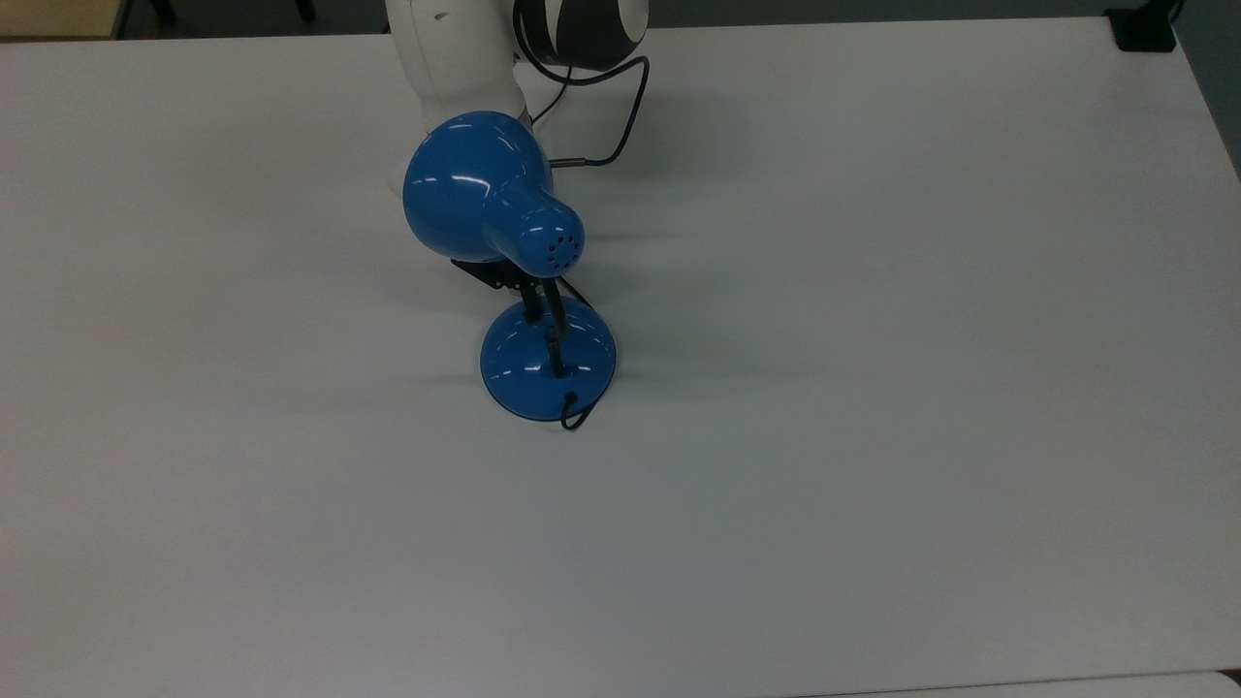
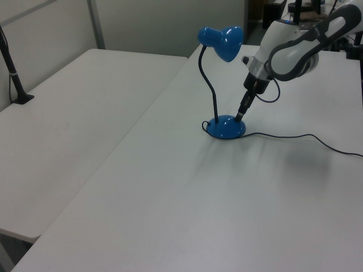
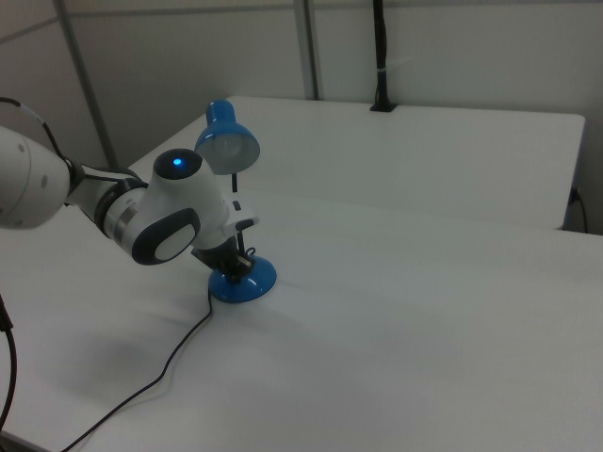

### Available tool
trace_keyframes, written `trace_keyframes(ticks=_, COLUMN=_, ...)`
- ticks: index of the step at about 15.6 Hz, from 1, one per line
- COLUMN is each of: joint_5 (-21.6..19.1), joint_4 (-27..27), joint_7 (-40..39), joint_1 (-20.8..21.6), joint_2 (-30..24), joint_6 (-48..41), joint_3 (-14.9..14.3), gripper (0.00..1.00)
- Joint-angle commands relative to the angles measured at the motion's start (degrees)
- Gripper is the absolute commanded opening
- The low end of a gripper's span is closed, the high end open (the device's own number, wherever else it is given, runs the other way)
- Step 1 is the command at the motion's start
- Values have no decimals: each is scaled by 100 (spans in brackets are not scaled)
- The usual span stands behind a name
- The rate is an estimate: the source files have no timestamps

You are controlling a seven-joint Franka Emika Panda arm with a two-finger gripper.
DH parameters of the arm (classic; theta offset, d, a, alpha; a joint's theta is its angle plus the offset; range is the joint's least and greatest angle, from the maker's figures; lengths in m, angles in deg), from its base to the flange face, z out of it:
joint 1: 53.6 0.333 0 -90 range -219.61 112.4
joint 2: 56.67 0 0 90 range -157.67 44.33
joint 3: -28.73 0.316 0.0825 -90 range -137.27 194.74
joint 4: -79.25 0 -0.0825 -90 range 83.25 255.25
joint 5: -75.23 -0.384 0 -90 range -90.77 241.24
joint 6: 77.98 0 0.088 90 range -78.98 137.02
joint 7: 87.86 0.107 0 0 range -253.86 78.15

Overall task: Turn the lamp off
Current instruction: 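Press the switch on the blue lamp base with the gripper fingertips, then lift the gripper up and away from the lamp base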

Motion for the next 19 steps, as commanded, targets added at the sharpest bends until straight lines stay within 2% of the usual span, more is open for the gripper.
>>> trace_keyframes(ticks=1, joint_5=-98, joint_4=-25, joint_7=67, joint_1=102, joint_2=183, joint_6=172, joint_3=-10, gripper=0)
trace_keyframes(ticks=12, joint_5=-90, joint_4=63, joint_7=50, joint_1=-30, joint_2=112, joint_6=-627, joint_3=-36, gripper=0)
trace_keyframes(ticks=15, joint_5=-2, joint_4=45, joint_7=41, joint_1=-135, joint_2=-124, joint_6=-1188, joint_3=-63, gripper=0)
trace_keyframes(ticks=19, joint_5=682, joint_4=-94, joint_7=76, joint_1=-381, joint_2=-677, joint_6=-2688, joint_3=-80, gripper=0)
